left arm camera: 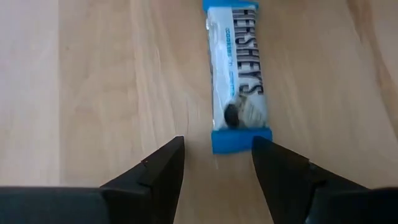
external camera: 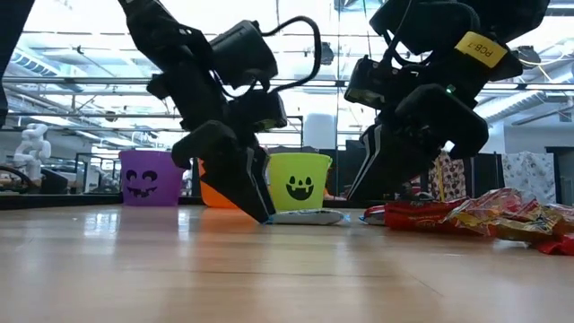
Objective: Sort candy by brand, put in halloween buckets
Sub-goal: Put the white chocolate bar into the violet bucket
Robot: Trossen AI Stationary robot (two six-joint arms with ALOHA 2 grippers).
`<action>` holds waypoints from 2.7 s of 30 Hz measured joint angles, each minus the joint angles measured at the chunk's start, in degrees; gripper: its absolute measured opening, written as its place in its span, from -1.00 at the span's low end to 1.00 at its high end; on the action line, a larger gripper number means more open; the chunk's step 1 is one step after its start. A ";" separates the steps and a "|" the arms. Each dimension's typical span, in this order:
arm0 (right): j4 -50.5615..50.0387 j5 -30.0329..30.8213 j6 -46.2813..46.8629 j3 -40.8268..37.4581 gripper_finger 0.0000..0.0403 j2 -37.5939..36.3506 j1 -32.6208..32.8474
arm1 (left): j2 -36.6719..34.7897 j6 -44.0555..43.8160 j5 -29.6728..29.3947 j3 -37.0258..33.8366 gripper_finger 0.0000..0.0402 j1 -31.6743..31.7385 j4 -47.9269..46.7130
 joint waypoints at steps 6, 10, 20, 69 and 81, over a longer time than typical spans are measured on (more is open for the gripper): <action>0.09 0.00 -0.01 0.00 -0.64 0.00 0.00 | 3.12 0.78 1.18 0.20 -0.05 0.24 2.26; -0.04 0.00 -0.01 0.00 -0.64 0.00 0.00 | 3.66 1.00 1.50 0.15 -0.22 0.18 4.32; -0.37 0.02 -0.01 0.00 -0.64 0.00 0.00 | 3.88 4.16 1.84 0.33 -0.94 -0.06 7.43; -7.47 -0.37 0.43 0.09 -0.78 1.60 -0.48 | 1.96 3.98 0.57 0.22 -0.91 -1.26 6.06; -8.17 2.19 -1.40 -0.20 -1.00 -5.09 -0.50 | -8.67 -4.86 -10.87 0.22 -0.91 -0.46 -0.40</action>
